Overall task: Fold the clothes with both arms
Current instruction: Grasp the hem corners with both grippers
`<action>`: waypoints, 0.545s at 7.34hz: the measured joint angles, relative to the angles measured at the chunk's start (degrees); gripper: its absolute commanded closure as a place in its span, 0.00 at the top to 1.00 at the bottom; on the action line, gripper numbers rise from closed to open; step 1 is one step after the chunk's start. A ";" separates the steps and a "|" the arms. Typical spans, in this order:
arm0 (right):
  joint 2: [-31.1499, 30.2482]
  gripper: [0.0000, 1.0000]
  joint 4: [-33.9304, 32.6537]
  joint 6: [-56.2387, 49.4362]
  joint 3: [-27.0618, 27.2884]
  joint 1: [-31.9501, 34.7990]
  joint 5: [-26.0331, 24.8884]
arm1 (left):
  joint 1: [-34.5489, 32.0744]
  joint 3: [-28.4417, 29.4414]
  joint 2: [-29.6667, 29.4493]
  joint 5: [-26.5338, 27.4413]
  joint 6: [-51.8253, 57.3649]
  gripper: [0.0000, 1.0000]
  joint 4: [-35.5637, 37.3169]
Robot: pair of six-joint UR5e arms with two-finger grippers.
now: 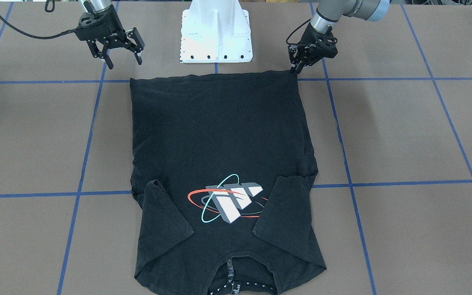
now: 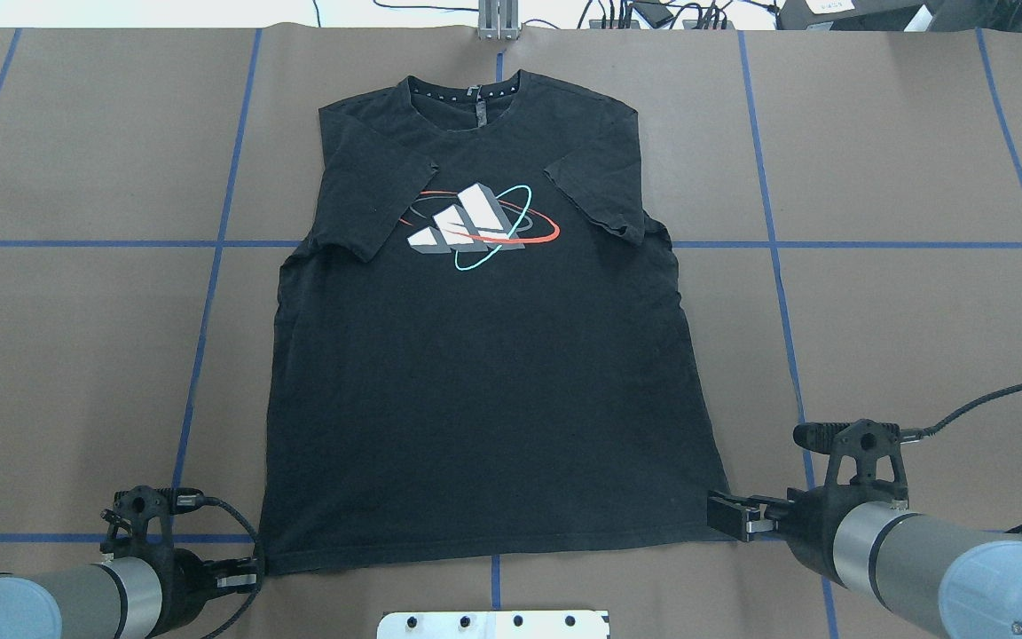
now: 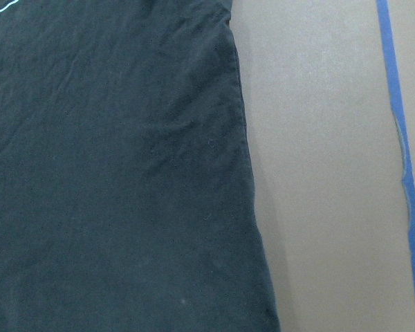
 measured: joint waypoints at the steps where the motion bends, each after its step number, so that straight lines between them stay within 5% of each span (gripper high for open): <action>1: 0.00 1.00 0.00 0.00 0.00 0.01 0.00 | 0.02 -0.04 -0.08 -0.02 0.00 0.00 0.08; 4: -0.05 0.98 -0.01 0.06 -0.01 0.00 -0.02 | -0.08 -0.24 -0.08 0.05 0.00 0.00 0.12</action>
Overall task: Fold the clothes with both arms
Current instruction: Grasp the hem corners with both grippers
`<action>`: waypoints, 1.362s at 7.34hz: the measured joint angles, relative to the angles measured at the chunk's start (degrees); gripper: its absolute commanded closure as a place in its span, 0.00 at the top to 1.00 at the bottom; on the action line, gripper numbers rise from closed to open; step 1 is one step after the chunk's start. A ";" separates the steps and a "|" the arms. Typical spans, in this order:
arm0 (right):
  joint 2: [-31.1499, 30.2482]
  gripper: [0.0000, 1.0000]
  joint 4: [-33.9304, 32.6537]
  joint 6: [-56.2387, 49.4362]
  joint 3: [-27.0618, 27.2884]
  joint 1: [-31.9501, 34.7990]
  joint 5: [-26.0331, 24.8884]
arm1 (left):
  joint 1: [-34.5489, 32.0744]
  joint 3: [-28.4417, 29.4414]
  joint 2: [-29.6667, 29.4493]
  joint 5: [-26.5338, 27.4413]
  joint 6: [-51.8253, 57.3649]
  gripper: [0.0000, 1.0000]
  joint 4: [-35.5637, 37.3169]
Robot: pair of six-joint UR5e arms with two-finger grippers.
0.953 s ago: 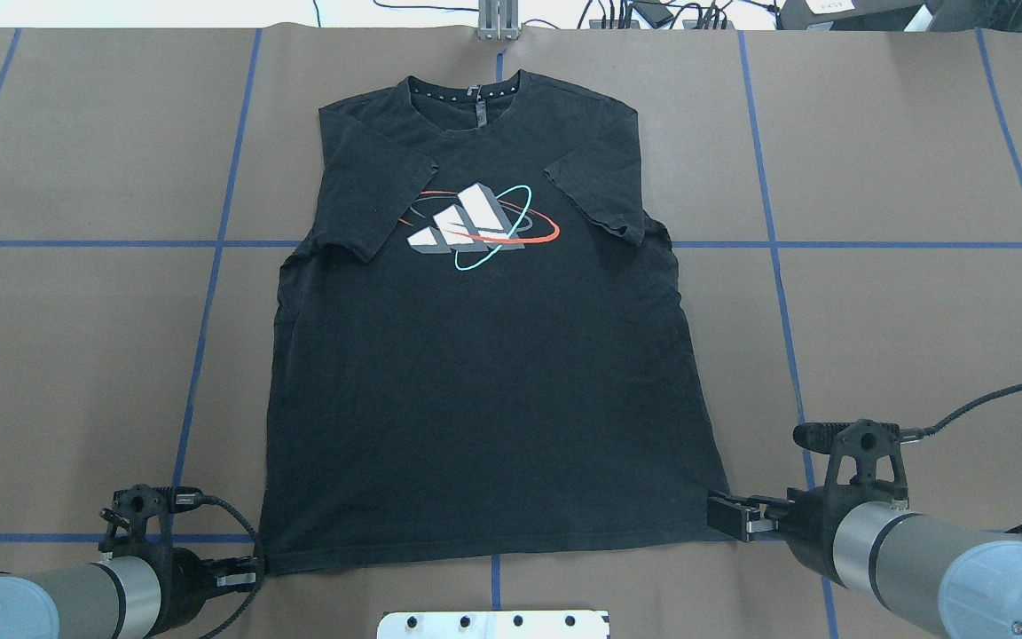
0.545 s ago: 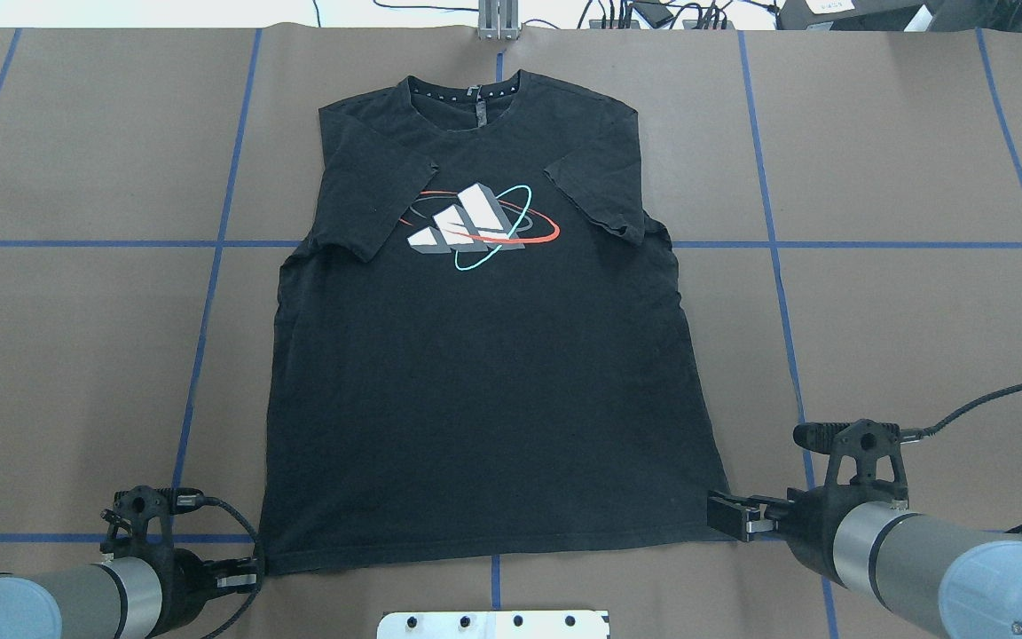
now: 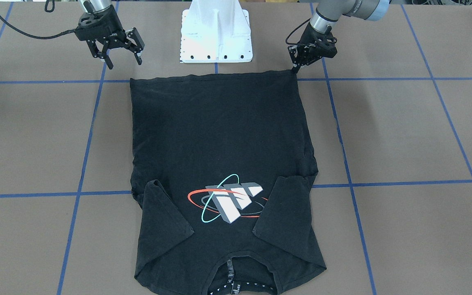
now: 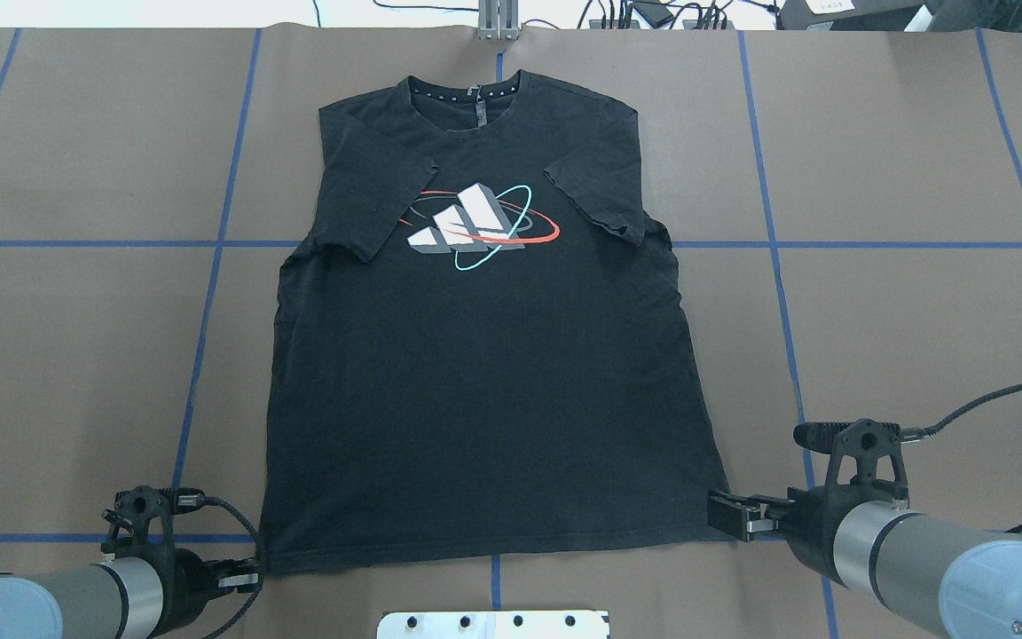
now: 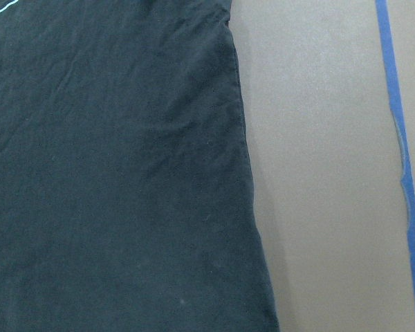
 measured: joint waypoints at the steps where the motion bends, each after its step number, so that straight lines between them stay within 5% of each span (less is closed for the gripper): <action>1: -0.05 0.98 -0.23 1.01 -0.11 -0.61 -0.77 | -0.05 -0.18 0.02 0.01 -0.02 0.00 -0.02; 4: -0.14 0.94 -5.95 5.88 -0.37 -5.20 -5.85 | -0.14 -0.70 -0.35 -0.03 -0.37 0.00 -0.08; 10: 4.61 0.59 -9.14 6.90 -7.84 -10.49 -12.02 | -0.29 -2.46 -0.37 -0.13 -0.76 0.00 -0.09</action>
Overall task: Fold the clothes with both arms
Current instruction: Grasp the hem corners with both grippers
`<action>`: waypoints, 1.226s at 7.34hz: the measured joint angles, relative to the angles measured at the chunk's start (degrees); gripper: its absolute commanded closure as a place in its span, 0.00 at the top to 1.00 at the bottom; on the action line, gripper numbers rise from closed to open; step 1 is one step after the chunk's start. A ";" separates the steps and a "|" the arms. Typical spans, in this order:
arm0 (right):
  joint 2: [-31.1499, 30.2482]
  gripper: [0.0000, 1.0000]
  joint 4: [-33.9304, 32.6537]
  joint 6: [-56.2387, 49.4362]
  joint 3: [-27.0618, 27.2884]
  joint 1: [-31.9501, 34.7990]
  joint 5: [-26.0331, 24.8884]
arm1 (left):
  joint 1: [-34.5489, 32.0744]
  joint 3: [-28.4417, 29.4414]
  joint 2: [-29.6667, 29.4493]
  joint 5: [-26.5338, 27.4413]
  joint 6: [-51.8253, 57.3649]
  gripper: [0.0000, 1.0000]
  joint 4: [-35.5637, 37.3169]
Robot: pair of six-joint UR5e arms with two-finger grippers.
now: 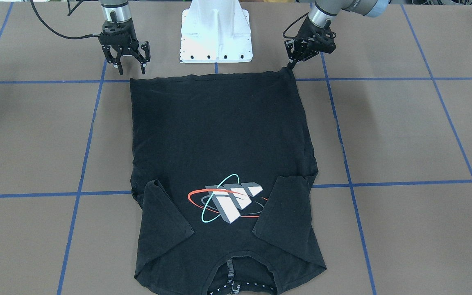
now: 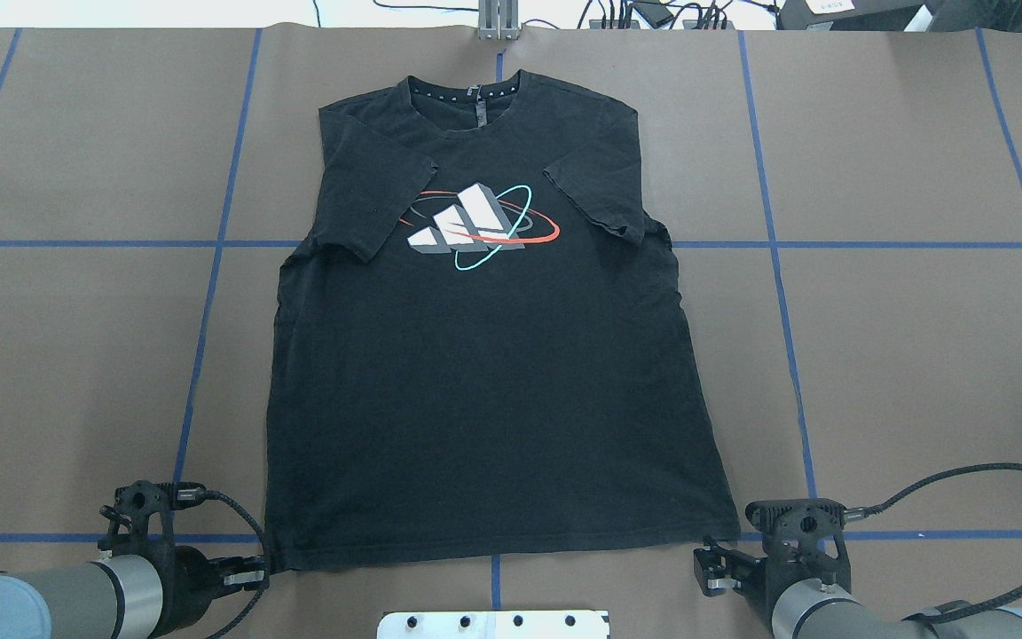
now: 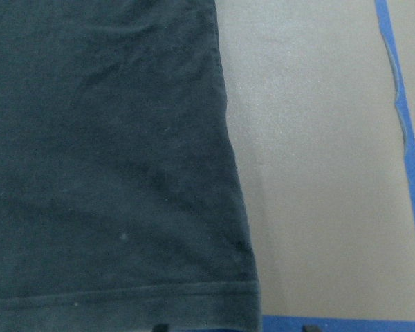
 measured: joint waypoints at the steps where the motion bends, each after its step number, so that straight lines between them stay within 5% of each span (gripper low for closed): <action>1: 0.09 0.55 0.02 -0.24 -0.21 0.18 -0.14 | 0.00 0.00 -0.01 -0.02 0.00 0.00 0.00; 9: 0.40 0.35 0.17 -0.85 -1.76 1.62 -0.15 | 0.00 -0.04 -0.09 -0.09 0.06 0.00 0.00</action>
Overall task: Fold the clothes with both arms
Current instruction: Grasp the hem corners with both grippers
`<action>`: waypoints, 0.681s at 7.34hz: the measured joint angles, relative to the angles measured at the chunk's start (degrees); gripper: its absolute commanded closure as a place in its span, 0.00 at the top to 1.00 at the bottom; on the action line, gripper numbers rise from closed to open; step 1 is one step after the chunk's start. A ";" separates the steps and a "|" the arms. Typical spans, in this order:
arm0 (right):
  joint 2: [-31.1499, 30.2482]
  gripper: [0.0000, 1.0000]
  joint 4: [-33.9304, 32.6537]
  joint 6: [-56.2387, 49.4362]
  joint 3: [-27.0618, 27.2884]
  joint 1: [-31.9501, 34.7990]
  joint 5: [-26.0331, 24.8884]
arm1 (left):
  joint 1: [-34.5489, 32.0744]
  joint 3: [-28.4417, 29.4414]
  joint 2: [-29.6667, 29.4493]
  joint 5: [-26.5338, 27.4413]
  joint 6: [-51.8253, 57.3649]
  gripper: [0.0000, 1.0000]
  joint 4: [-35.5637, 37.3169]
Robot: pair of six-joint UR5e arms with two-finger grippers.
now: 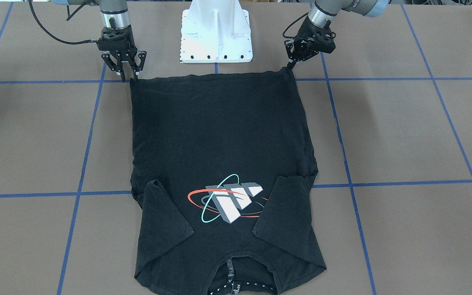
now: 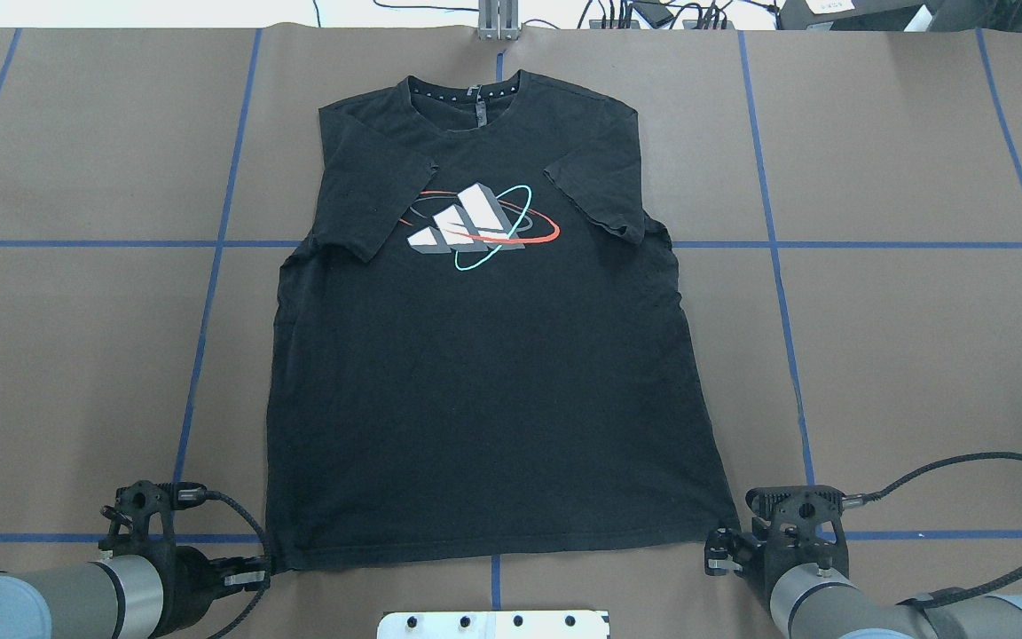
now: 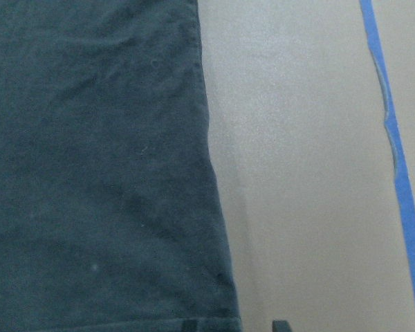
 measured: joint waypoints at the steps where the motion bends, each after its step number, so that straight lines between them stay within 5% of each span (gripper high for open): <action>1: 0.06 0.30 0.03 0.01 -0.03 -0.02 0.04 | 0.00 -0.02 0.01 -0.02 0.00 0.00 -0.02; 5: 0.92 0.31 0.09 0.04 -0.82 -0.04 0.04 | 0.00 -0.10 0.06 -0.03 0.00 0.00 -0.08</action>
